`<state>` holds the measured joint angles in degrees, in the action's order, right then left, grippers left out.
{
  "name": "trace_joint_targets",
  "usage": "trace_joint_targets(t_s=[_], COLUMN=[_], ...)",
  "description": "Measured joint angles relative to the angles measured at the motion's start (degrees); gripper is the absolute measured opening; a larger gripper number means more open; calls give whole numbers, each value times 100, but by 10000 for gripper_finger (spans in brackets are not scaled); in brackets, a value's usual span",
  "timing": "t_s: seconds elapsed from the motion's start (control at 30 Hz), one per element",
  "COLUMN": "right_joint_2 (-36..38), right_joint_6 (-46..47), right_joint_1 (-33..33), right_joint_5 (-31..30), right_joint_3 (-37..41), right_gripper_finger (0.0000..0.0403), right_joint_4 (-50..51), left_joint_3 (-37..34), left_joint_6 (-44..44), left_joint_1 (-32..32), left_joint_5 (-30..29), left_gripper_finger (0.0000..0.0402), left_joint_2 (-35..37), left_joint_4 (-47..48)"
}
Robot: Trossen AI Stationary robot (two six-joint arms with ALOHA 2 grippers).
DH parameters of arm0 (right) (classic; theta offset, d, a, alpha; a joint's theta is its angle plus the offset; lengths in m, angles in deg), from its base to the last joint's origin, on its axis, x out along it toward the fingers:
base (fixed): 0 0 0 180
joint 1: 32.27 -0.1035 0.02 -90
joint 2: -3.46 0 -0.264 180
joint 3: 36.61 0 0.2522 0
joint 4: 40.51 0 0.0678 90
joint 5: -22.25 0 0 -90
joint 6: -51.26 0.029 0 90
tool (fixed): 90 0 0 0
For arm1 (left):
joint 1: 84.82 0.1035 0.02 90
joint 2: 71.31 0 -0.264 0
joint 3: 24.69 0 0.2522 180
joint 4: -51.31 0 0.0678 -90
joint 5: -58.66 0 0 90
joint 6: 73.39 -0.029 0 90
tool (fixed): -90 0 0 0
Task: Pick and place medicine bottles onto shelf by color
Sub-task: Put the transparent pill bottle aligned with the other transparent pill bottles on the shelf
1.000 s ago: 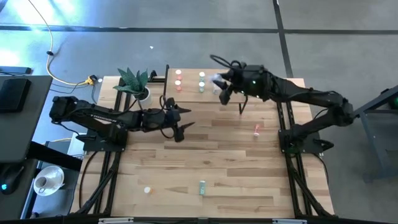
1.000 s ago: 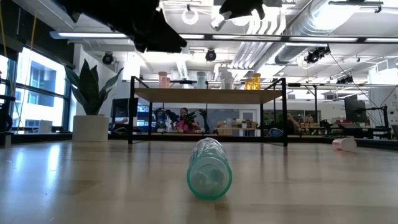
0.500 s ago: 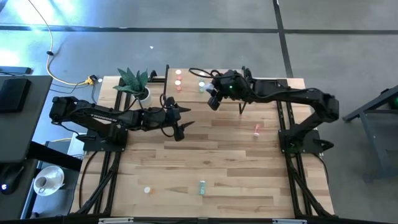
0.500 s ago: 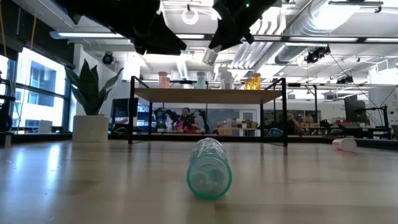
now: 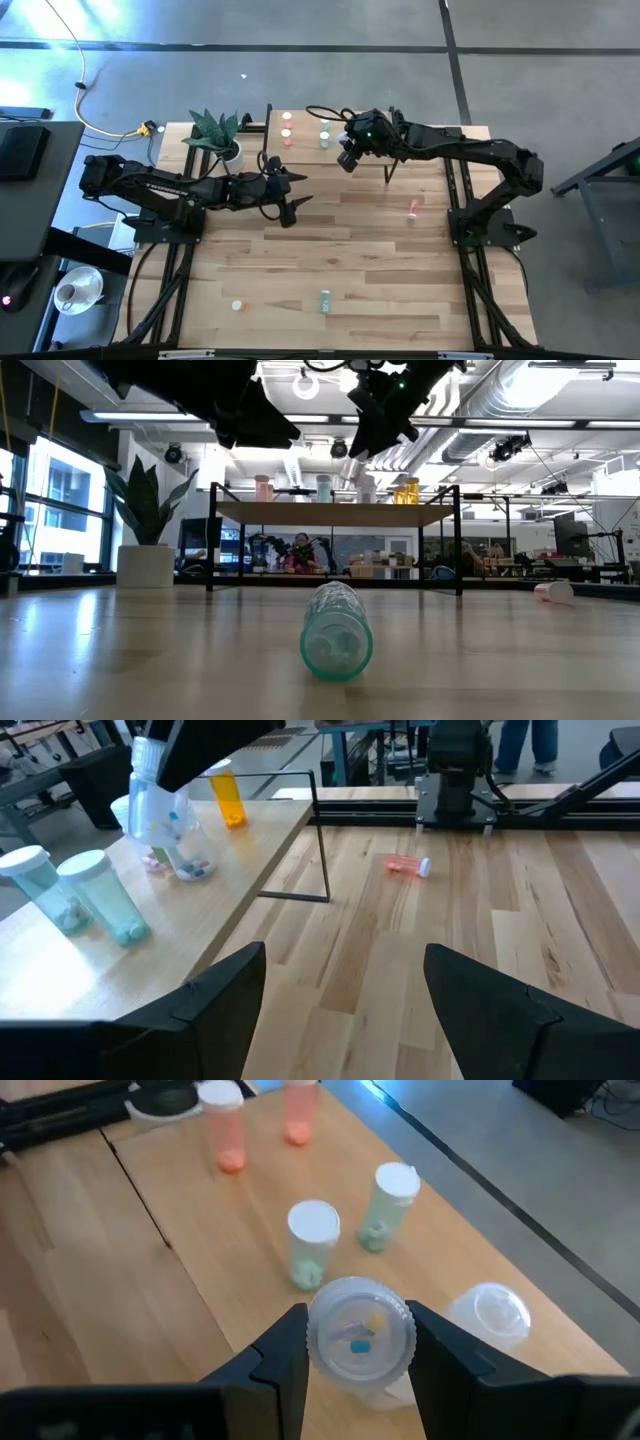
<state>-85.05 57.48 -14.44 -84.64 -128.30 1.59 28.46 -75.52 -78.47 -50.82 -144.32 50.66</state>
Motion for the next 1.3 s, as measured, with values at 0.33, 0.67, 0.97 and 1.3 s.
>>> trace_joint_targets(t_s=[0.33,0.67,0.97,1.3], right_joint_2=[0,182,435,-7], right_joint_6=[-16,-105,303,693], right_joint_1=[19,17,15,58], right_joint_5=[-140,214,313,351], right_joint_3=[0,0,-698,-1778], right_gripper_finger=[122,122,122,122], right_joint_4=[267,282,1707,2694], left_joint_3=[0,0,0,0], left_joint_6=[-2,-2,-2,-4], left_joint_1=[0,-2,-2,0], left_joint_5=[0,0,0,0], left_gripper_finger=[261,261,261,261], left_joint_2=[-2,-2,-4,-4], left_joint_4=[0,0,-19,-32])
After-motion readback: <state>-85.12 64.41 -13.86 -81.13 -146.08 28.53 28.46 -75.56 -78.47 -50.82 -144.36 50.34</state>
